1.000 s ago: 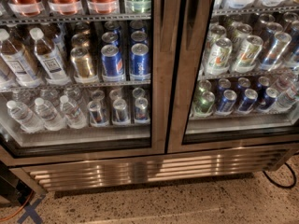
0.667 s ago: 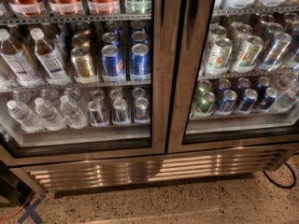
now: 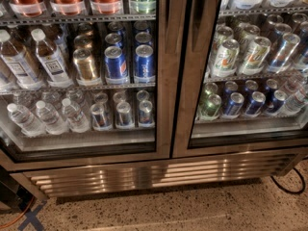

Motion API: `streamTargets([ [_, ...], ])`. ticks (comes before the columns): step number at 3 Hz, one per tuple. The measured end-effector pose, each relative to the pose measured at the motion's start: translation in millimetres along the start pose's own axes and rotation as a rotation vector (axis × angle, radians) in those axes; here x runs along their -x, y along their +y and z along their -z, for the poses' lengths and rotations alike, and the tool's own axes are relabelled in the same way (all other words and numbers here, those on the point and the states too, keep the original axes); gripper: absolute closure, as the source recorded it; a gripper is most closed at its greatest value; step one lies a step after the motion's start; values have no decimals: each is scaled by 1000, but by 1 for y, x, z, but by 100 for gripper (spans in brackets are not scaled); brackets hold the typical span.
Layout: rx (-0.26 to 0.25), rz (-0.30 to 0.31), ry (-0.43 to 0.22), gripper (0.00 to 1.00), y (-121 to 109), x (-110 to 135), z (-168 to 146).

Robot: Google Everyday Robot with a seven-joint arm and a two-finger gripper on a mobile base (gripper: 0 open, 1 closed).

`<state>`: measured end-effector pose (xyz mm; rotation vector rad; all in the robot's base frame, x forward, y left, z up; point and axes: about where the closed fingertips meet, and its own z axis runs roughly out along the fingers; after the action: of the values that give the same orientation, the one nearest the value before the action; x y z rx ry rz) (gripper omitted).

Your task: Open right fridge door

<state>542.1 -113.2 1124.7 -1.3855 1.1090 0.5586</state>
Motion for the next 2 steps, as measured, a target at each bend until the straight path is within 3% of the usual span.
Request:
streamTargets([
  [2, 0, 0, 0, 59, 0, 0, 0],
])
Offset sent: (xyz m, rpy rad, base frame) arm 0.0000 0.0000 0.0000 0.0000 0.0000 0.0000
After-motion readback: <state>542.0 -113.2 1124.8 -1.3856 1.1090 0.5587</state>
